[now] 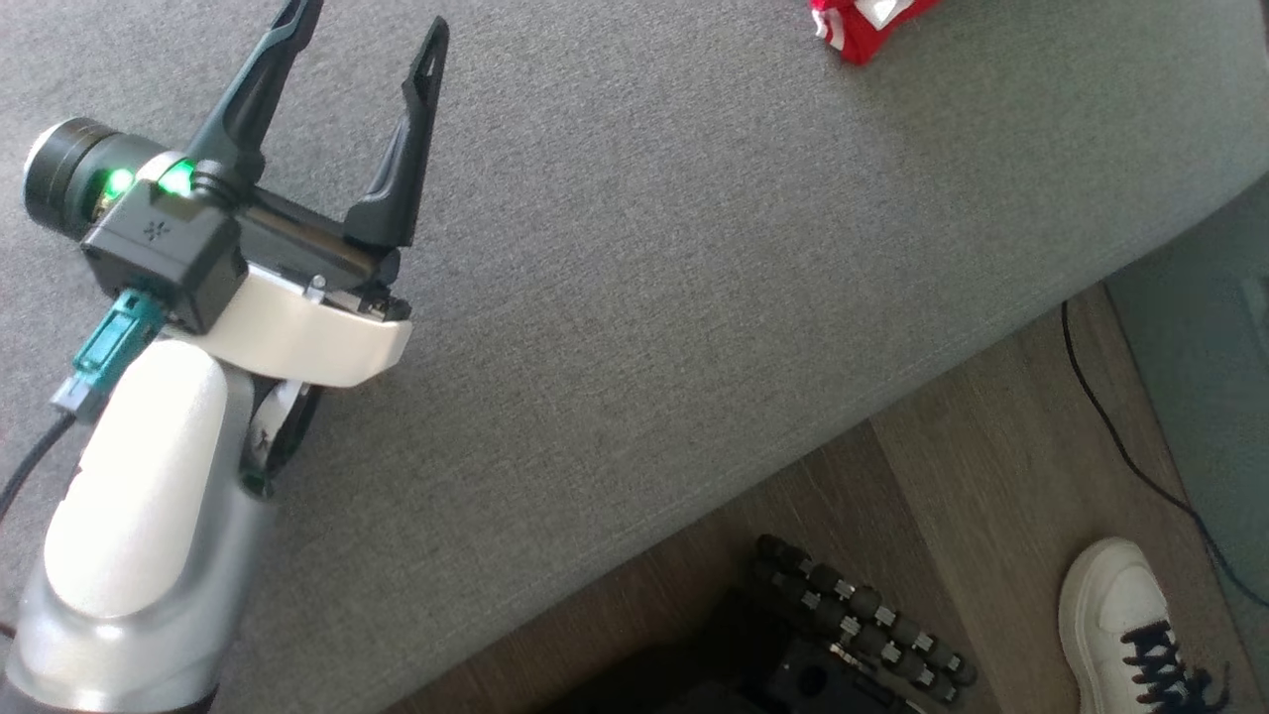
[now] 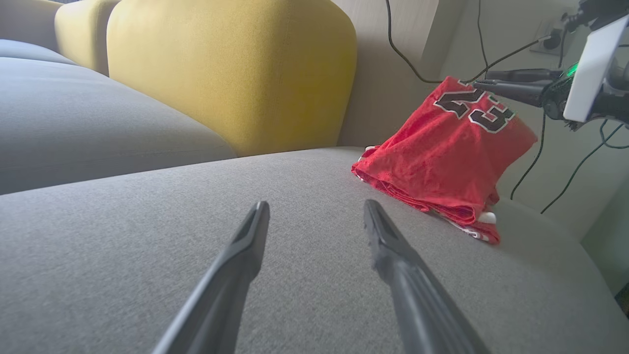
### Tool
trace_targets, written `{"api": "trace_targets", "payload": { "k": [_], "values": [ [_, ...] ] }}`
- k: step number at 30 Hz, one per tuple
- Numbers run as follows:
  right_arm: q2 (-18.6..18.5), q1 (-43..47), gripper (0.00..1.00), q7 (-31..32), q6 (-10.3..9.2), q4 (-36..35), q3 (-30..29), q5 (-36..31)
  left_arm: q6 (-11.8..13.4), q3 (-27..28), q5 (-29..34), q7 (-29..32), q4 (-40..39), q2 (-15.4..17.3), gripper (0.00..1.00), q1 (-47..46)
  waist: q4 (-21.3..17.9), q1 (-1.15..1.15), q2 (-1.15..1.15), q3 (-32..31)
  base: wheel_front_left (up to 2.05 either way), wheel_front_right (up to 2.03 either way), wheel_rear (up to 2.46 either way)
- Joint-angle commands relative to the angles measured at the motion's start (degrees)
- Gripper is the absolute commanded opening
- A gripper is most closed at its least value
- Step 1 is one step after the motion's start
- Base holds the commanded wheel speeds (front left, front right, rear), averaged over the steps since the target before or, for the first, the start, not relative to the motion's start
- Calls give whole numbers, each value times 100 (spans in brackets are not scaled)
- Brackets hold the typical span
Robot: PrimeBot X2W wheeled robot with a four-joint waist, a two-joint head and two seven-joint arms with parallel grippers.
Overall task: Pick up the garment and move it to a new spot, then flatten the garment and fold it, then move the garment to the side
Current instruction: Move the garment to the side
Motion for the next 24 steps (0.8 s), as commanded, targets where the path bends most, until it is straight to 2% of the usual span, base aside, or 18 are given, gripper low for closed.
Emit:
{"api": "trace_targets", "payload": {
  "k": [1,6,11,20,24],
  "values": [
    [0,133,100,-52,-3,-185,-93,-54,41,100,-29,-17,-44,113,100,100,-11,0,0,-29,0,0,0],
    [53,197,100,-52,-3,-230,-242,-267,59,91,-118,-87,58,47,100,148,31,0,0,-191,0,0,0],
    [138,287,100,-52,-3,-387,-219,-382,96,114,-216,-205,203,-112,100,207,231,0,0,-526,0,0,0],
    [470,940,100,-52,-3,-761,157,-333,135,397,-367,-268,240,-762,100,557,1086,0,0,-1527,0,0,0],
    [621,1392,100,-52,-3,-995,390,-273,93,623,-323,-269,171,-942,100,924,1485,0,0,-1873,0,0,0]
  ]
}}
